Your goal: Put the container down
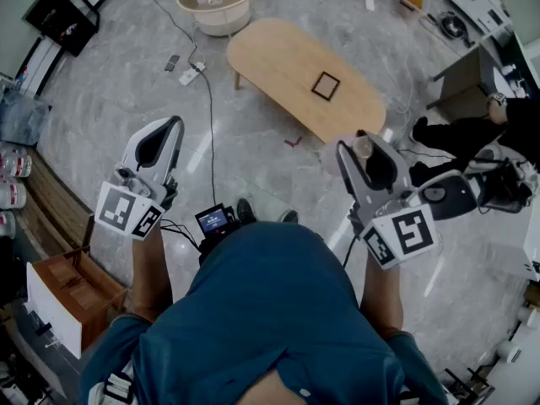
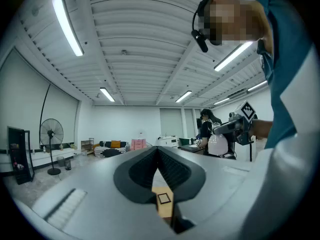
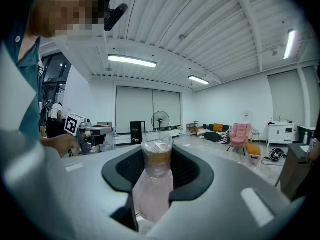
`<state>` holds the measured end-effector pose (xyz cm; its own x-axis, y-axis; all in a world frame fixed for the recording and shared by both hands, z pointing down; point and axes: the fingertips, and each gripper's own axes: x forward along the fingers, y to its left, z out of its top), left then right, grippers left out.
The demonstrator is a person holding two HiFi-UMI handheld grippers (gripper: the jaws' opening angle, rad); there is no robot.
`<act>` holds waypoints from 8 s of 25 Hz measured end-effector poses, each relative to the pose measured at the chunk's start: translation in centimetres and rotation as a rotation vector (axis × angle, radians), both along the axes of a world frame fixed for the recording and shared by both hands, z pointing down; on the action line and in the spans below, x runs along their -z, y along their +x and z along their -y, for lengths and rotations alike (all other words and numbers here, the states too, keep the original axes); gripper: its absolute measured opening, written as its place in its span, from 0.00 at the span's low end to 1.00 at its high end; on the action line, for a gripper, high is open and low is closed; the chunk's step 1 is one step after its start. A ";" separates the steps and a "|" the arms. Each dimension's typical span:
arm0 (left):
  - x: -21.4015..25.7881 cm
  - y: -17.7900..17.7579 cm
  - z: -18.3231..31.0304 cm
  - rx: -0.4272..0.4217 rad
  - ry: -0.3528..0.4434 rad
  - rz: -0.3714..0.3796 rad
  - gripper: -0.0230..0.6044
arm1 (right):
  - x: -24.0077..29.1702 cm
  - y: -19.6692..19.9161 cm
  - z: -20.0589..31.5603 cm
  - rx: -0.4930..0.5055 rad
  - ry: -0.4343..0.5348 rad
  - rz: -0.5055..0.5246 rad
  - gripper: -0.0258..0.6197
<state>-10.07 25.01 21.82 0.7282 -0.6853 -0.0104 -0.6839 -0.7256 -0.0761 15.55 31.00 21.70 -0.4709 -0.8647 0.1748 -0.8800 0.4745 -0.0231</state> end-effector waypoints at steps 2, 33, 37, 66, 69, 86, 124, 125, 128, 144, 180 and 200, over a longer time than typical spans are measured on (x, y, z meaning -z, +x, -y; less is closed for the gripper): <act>0.0 0.0 -0.2 -0.003 0.002 -0.003 0.03 | 0.0 -0.1 -0.2 0.000 0.000 0.000 0.28; -2.3 -5.1 3.8 -0.098 -0.031 -0.038 0.03 | -0.8 -6.6 2.7 -0.053 -0.025 0.062 0.28; -2.3 -5.4 4.7 -0.100 -0.042 -0.050 0.03 | -0.6 -7.1 3.6 -0.050 -0.033 0.053 0.28; -2.1 1.6 13.9 0.161 -0.045 -0.013 0.03 | -2.0 0.5 20.0 0.218 -0.045 0.105 0.28; -1.9 2.7 14.6 0.192 -0.043 -0.007 0.03 | -2.0 1.6 21.5 0.251 -0.044 0.113 0.28; -2.6 6.1 21.3 0.097 -0.066 0.020 0.03 | -3.7 3.9 25.7 0.181 -0.075 0.138 0.28; -4.3 -5.3 44.4 -0.201 -0.121 -0.071 0.03 | -5.8 -8.4 43.7 -0.119 -0.089 0.076 0.28; -4.5 -5.4 44.5 -0.195 -0.125 -0.070 0.03 | -6.1 -8.5 44.1 -0.114 -0.092 0.074 0.28; -4.9 -5.9 45.0 -0.169 -0.137 -0.068 0.03 | -7.5 -8.7 45.4 -0.098 -0.107 0.072 0.28; -6.5 -8.9 46.0 0.005 -0.216 -0.050 0.03 | -19.0 -10.1 53.3 0.055 -0.173 0.078 0.28; -21.5 -9.9 50.9 0.145 -0.554 0.070 0.03 | -61.0 -8.4 63.8 -0.009 -0.654 -0.089 0.28; -23.3 -10.1 50.6 0.178 -0.654 0.099 0.03 | -69.3 -7.6 61.9 0.023 -0.854 -0.168 0.28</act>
